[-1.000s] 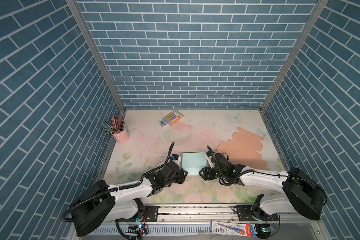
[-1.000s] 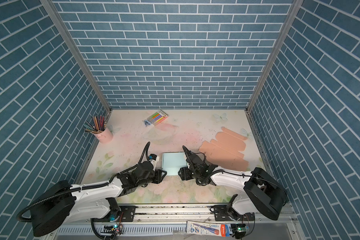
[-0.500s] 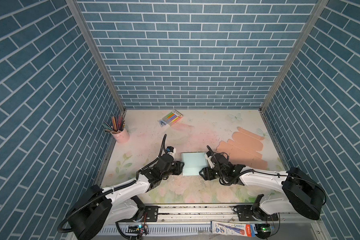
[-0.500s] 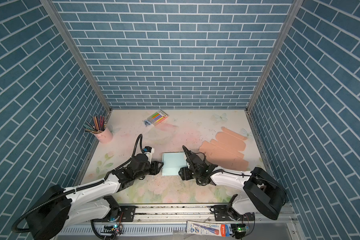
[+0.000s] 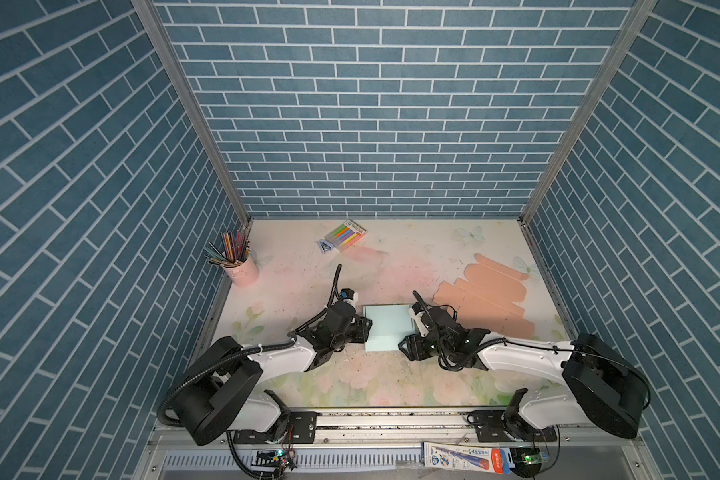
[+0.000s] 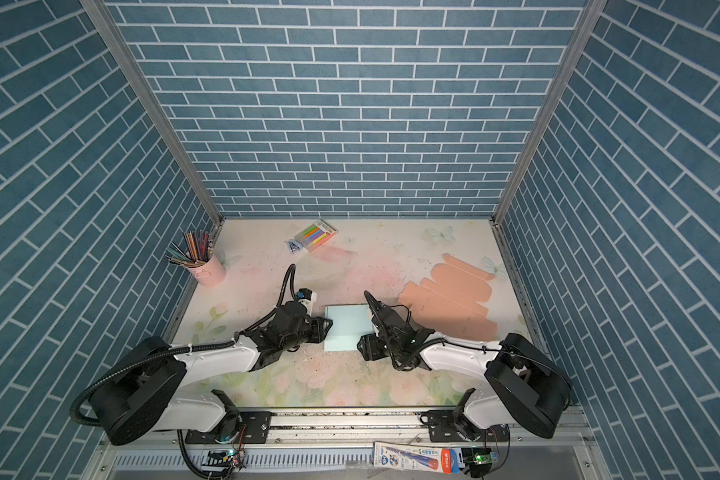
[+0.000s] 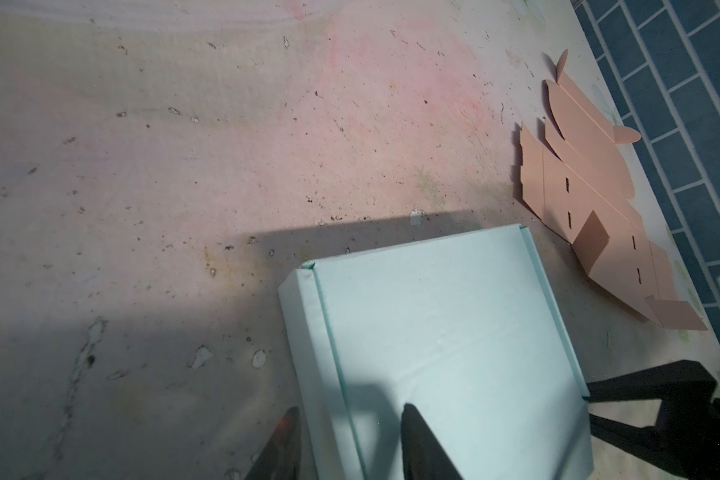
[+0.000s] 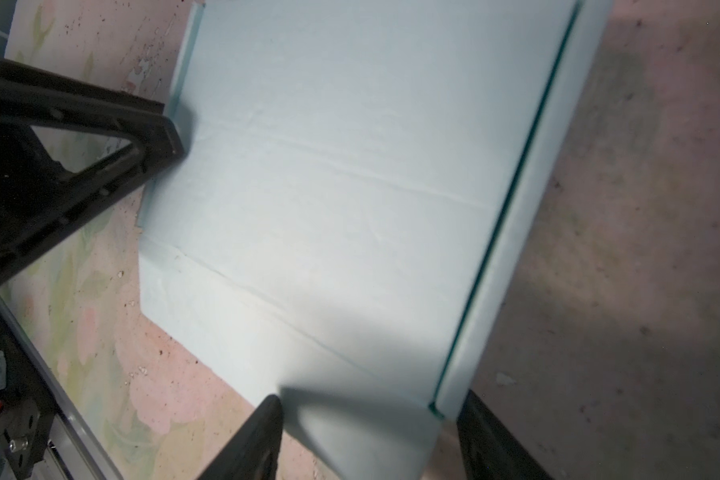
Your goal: Fold the paper box
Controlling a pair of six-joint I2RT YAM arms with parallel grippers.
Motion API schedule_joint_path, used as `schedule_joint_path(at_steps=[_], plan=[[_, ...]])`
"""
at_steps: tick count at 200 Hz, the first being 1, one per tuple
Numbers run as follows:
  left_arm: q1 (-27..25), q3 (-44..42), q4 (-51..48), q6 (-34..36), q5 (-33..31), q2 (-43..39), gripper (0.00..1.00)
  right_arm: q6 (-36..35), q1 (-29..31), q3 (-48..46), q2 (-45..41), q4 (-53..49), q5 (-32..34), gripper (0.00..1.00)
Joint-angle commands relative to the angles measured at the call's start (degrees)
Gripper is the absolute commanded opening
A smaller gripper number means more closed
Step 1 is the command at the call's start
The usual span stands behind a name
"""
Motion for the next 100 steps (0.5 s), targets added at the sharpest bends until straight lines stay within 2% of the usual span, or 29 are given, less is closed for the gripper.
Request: schedule_joint_path(at_steps=[1, 46, 100], plan=[[0.44, 0.83, 2.61, 0.30, -0.05, 1.08, 0.39, -1.38, -0.23, 1.48, 1.13, -0.61, 1.55, 0.66], [0.37, 0.20, 3.69, -0.27, 0.48, 2.26, 0.38, -2.02, -0.23, 1.68, 1.48, -0.87, 2.17, 0.62], [0.37, 0.10, 3.31, -0.05, 0.42, 2.24, 0.37, -2.25, -0.23, 1.72, 1.22, -0.75, 2.46, 0.61]])
